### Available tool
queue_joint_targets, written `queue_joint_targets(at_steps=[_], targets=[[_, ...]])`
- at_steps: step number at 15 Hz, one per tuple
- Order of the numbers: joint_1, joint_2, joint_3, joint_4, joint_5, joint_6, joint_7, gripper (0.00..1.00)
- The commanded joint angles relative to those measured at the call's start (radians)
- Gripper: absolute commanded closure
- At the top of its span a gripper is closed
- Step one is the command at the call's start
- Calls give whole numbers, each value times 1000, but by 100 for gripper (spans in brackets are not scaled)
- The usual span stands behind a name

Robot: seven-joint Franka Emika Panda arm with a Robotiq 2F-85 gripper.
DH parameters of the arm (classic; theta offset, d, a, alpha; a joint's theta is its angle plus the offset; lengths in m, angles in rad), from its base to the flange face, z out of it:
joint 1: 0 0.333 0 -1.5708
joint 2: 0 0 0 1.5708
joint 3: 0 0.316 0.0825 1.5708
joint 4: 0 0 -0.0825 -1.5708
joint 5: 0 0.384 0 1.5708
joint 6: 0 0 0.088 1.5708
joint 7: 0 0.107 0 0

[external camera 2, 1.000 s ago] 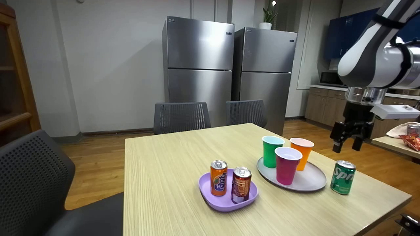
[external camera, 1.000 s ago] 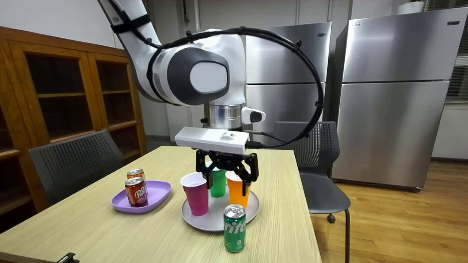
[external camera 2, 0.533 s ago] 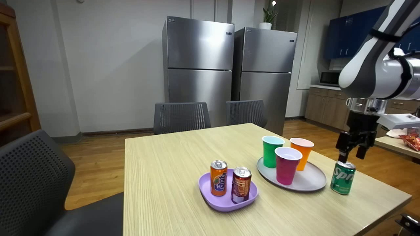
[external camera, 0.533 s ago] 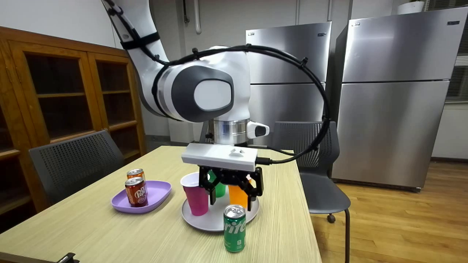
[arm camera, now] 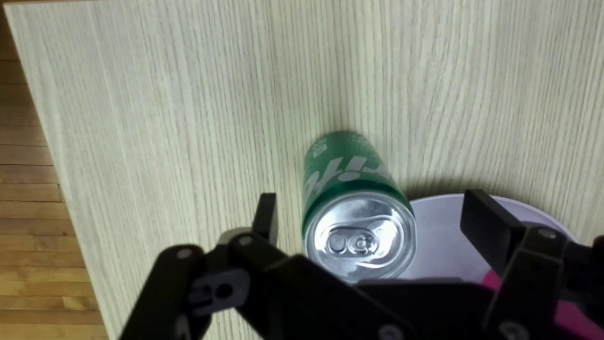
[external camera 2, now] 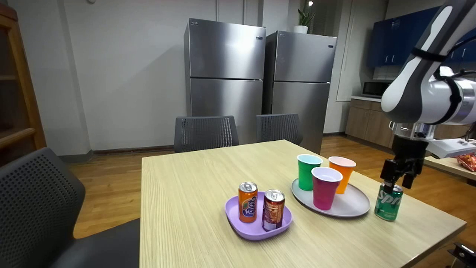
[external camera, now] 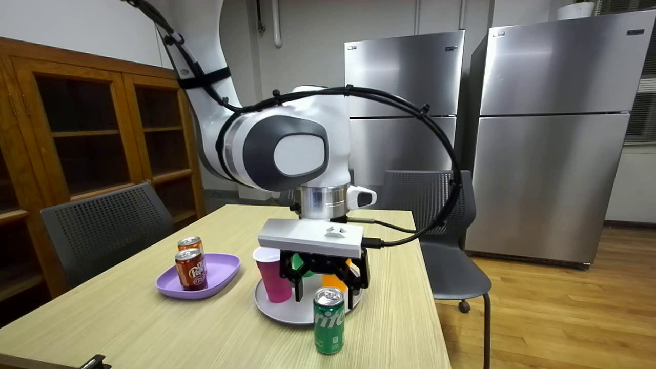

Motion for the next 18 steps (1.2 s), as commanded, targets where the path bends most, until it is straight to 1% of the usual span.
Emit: queue_joint_targets(at_steps=[1, 12, 13, 14, 16, 18], targets=[[-44, 43, 45, 31, -2, 20, -21, 0], [-87, 98, 86, 78, -15, 39, -9, 0], [-94, 99, 93, 78, -10, 44, -14, 25], [-97, 100, 97, 78, -10, 48, -15, 27], [-103, 101, 104, 78, -10, 53, -14, 42], [-110, 102, 112, 76, -10, 58, -16, 59]])
